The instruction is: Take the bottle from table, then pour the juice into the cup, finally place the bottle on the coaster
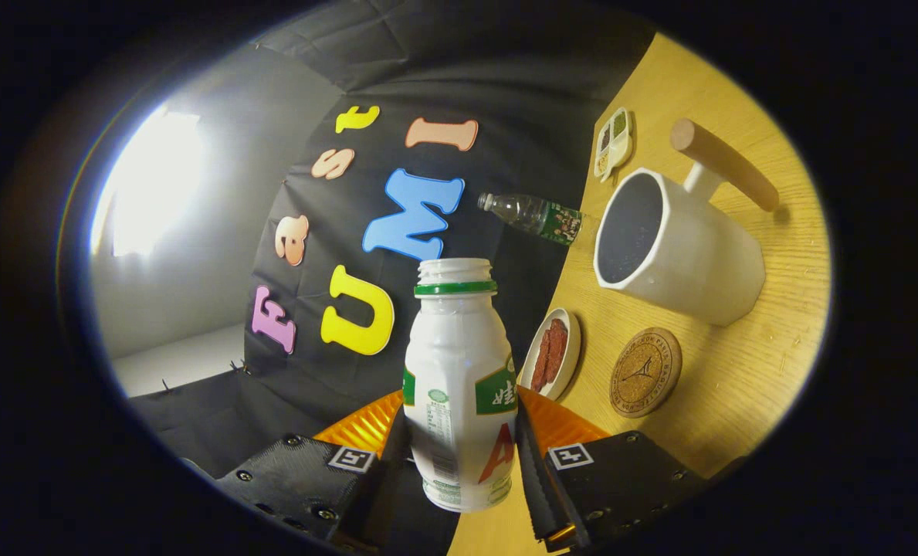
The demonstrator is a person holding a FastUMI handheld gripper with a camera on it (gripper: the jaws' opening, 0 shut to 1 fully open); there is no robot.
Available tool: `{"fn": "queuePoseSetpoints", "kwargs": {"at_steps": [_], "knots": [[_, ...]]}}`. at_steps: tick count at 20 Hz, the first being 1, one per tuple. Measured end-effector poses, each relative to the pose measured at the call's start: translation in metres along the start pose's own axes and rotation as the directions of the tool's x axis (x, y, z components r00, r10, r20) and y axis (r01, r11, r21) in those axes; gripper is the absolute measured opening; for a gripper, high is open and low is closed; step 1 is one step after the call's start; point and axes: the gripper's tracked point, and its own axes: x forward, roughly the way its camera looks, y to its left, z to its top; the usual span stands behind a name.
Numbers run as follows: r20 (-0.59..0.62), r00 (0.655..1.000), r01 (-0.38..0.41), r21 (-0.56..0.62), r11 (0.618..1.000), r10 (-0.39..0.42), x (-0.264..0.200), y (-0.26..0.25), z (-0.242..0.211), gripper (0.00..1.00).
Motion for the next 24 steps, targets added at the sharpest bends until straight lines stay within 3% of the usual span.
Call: {"fn": "queuePoseSetpoints", "kwargs": {"at_steps": [12,24], "knots": [[0.035,0.999,-0.021,0.152,0.988,0.016,0.002,-0.005,0.008,0.66],[0.075,0.997,-0.056,0.316,0.947,0.034,0.001,-0.004,0.01,0.66]]}}
